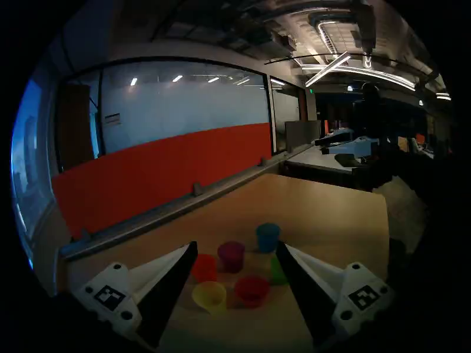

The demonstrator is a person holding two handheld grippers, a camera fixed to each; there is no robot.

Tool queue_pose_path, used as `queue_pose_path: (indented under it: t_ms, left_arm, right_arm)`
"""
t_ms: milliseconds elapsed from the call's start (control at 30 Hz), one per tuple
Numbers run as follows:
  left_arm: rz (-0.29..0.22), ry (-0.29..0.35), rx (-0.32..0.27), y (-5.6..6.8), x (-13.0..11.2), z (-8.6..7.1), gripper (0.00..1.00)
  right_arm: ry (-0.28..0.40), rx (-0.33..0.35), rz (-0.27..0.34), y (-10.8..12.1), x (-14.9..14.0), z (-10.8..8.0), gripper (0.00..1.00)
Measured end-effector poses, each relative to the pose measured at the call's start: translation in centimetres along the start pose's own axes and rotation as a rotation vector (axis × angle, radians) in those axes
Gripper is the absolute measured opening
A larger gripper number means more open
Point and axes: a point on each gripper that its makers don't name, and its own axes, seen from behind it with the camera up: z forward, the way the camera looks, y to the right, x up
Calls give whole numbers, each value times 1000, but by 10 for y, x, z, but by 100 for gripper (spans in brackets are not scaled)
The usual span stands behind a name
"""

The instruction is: Pour water

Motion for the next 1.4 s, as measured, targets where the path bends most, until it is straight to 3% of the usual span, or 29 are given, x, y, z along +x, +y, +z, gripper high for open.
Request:
queue_pose_path:
  t_ms: [767,1400]
  left_arm:
    - [23,-110,-182,45,-37,29,99]
    - [29,-179,-259,65,-72,58,99]
  right_arm:
    - [-56,21,11,-4,-23,11,100]
    - [-126,33,18,-7,-66,31,100]
